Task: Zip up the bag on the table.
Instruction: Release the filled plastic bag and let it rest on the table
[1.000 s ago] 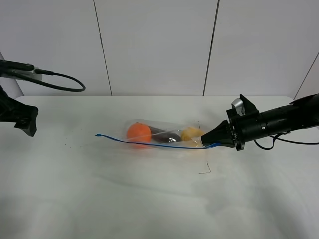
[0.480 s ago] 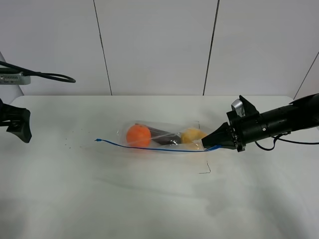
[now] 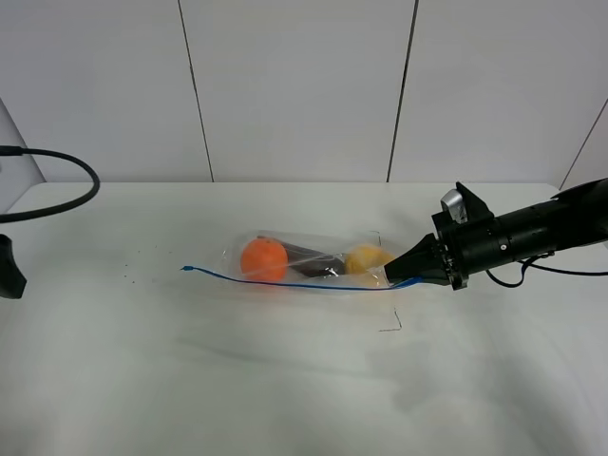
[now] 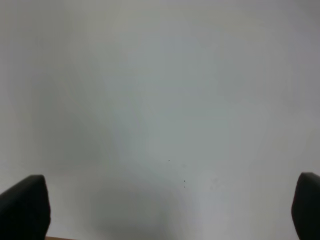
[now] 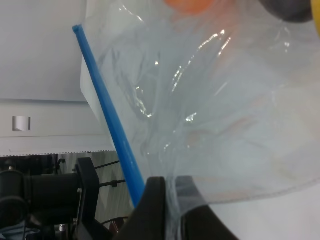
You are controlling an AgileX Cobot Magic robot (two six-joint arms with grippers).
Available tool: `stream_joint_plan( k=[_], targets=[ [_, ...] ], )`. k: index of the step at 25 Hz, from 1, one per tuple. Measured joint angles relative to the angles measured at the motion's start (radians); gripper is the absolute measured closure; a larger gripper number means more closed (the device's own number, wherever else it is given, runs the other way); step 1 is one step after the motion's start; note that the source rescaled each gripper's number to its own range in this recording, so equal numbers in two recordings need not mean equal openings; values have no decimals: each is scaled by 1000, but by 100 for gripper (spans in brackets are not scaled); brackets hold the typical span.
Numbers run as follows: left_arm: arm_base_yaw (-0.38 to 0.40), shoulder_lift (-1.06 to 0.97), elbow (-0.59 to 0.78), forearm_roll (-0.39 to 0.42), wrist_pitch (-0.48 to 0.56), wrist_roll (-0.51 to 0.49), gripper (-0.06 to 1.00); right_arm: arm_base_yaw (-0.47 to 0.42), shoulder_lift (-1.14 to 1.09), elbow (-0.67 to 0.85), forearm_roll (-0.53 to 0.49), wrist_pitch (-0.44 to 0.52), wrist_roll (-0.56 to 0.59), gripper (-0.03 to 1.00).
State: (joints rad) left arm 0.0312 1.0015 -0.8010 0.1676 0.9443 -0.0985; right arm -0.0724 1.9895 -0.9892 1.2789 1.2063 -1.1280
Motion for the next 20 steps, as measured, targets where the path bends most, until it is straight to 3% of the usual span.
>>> stream_joint_plan(
  k=[9, 15, 20],
  targets=[
    [0, -360, 164, 0, 3, 1, -5, 0, 0, 0, 0, 0, -2, 97],
    [0, -562, 271, -18, 61, 1, -5, 0, 0, 0, 0, 0, -3, 97],
    [0, -719, 285, -30, 74, 1, -5, 0, 0, 0, 0, 0, -3, 97]
  ],
)
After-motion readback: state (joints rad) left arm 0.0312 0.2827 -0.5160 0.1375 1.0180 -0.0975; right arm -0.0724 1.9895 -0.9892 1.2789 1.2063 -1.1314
